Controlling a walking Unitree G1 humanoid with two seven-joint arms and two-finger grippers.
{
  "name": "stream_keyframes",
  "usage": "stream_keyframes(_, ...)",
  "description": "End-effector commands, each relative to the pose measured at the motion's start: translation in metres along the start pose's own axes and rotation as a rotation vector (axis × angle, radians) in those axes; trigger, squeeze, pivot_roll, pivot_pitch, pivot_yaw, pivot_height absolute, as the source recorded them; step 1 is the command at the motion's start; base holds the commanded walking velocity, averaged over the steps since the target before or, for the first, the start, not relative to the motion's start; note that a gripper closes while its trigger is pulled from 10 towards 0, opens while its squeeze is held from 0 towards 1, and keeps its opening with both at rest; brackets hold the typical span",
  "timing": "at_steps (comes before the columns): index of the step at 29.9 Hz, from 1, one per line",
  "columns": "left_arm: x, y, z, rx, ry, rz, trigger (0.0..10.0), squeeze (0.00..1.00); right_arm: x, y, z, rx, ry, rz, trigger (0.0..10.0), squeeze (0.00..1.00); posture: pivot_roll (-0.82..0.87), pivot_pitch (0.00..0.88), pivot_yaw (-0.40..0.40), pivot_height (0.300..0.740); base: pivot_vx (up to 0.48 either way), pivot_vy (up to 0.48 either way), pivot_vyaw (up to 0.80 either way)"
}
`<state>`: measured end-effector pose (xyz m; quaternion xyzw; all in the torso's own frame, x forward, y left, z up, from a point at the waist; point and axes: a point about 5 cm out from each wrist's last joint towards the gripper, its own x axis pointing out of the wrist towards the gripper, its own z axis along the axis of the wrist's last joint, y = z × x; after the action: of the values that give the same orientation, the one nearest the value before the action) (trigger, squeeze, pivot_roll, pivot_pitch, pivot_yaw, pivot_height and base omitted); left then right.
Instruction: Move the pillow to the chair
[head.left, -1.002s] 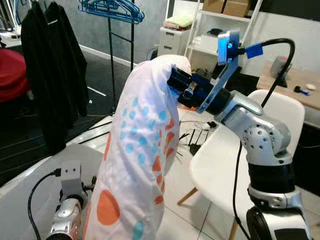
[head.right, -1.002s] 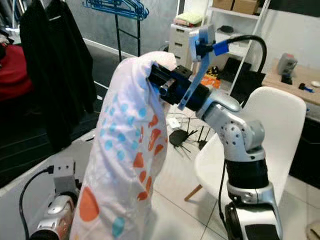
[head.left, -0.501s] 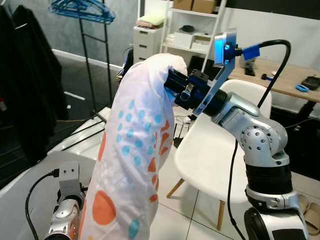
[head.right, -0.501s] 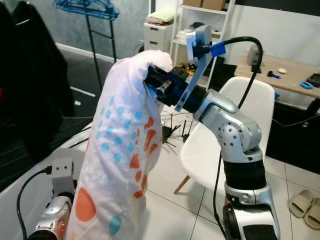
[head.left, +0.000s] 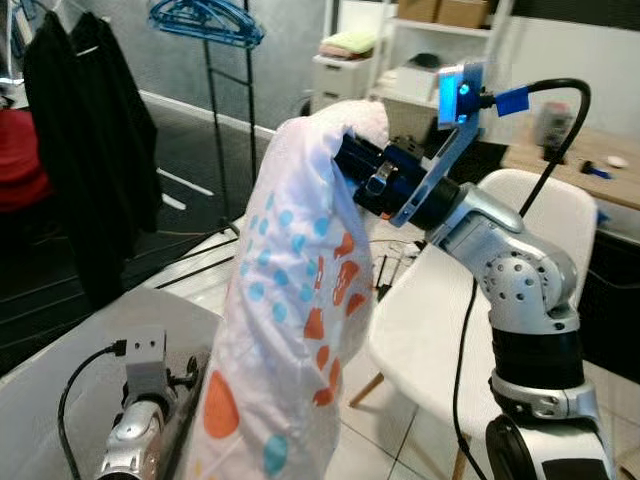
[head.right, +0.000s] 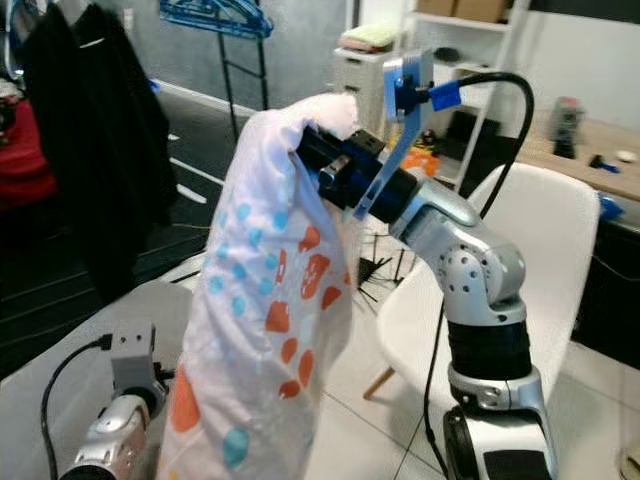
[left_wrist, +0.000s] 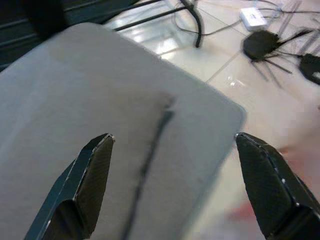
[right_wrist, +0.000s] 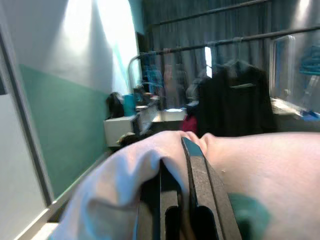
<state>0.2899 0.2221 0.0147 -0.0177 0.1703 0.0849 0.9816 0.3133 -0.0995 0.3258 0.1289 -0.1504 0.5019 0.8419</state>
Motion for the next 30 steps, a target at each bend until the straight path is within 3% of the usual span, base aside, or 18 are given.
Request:
stream_keyframes(1,0.000,0.000,0.001,0.004,0.004,-0.006,10.0,0.00,0.003,0.008,0.016,-0.044,-0.070,0.034,10.0,0.00,-0.17,0.000,-0.057,0.740,0.000,-0.480,0.00)
stream_keyframes(26,0.001,-0.006,0.002,0.002,0.003,-0.023,10.0,0.00,0.002,-0.004,0.004,-0.084,-0.007,-0.056,10.0,0.00,-0.17,0.000,-0.056,0.740,0.000,-0.472,0.00)
stream_keyframes(30,0.001,-0.006,0.002,-0.002,0.002,-0.022,10.0,0.00,0.002,-0.007,0.003,-0.092,0.004,-0.074,10.0,0.00,-0.17,0.000,-0.056,0.740,0.000,-0.291,-0.60)
